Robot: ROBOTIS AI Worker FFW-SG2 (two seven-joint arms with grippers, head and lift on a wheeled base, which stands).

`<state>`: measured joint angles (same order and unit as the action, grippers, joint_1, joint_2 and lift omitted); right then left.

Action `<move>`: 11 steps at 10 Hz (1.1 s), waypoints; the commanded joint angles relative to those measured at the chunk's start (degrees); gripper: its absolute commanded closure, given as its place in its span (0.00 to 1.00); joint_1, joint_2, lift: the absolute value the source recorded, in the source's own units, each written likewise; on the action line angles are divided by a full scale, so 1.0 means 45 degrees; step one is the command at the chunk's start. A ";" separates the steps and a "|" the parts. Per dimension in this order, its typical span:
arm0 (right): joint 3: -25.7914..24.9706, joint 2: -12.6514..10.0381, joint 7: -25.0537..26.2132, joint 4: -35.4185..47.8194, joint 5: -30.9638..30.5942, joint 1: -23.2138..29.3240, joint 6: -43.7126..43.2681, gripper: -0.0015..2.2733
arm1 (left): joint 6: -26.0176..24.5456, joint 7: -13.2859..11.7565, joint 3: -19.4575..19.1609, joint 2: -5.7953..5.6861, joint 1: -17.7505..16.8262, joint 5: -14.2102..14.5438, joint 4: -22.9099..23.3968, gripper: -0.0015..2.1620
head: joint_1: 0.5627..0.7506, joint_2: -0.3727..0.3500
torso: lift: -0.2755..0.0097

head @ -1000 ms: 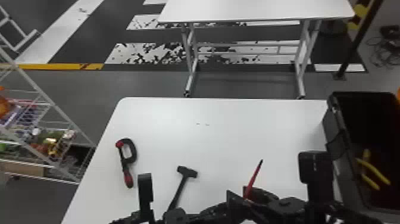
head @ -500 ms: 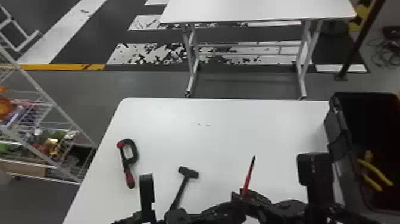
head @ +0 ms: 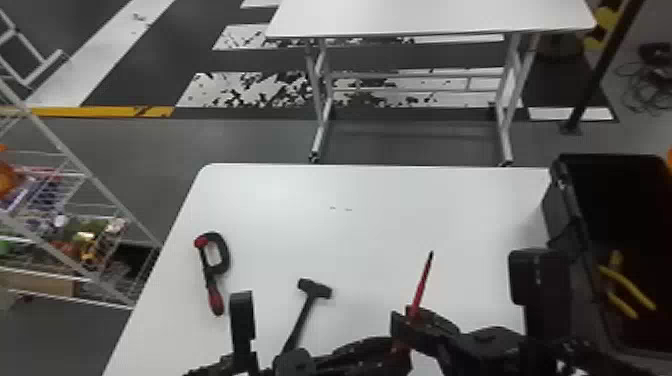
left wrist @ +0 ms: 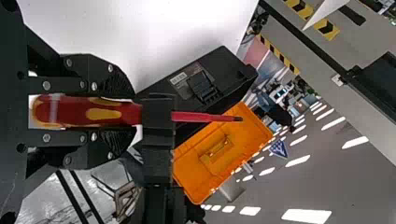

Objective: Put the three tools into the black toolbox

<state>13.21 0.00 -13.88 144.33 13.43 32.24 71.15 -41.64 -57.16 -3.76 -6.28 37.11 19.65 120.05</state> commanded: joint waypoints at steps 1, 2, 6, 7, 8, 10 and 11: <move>-0.0142 -0.0011 -0.0002 0.0037 0.0102 0.0024 0.0000 0.99 | -0.0036 -0.0090 -0.0024 -0.0010 0.0015 0.0007 0.0021 0.02 | 0.70 0.71 | 0.79; -0.0259 -0.0011 0.0115 0.0096 0.0122 0.0024 -0.0078 0.99 | -0.0036 -0.0168 -0.0043 -0.0010 0.0035 0.0007 0.0021 0.02 | 0.70 0.71 | 0.79; -0.0865 0.0352 0.1307 0.1561 -0.1460 -0.0035 -0.0235 0.99 | 0.0004 0.0183 -0.1293 0.0009 0.0289 0.0007 0.0021 0.02 | 0.70 0.64 | 0.79; -0.0943 0.0899 0.1600 0.1873 -0.2124 -0.0054 -0.0195 0.99 | 0.0004 0.0457 -0.1665 0.0029 0.0347 -0.0032 0.0001 0.02 | 0.70 0.60 | 0.79; -0.1294 0.1641 0.1815 0.2049 -0.2573 -0.0035 -0.0156 0.99 | 0.0004 0.0515 -0.2075 0.0068 0.0406 -0.0090 0.0001 0.02 | 0.70 0.58 | 0.79; -0.1861 0.2520 0.2244 0.2283 -0.3902 0.0160 -0.0235 0.99 | 0.0043 0.0437 -0.2895 0.0126 0.0445 -0.0032 -0.0272 0.02 | 0.70 0.47 | 0.79; -0.2056 0.2911 0.2635 0.2303 -0.4390 0.0160 -0.0430 0.99 | 0.0238 0.0398 -0.3129 0.0146 0.0503 0.0027 -0.0370 0.02 | 0.70 0.42 | 0.79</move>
<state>4.51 12.12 -2.00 154.59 -5.19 32.92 69.60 -41.02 -55.39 -17.21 -5.68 39.27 19.63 118.65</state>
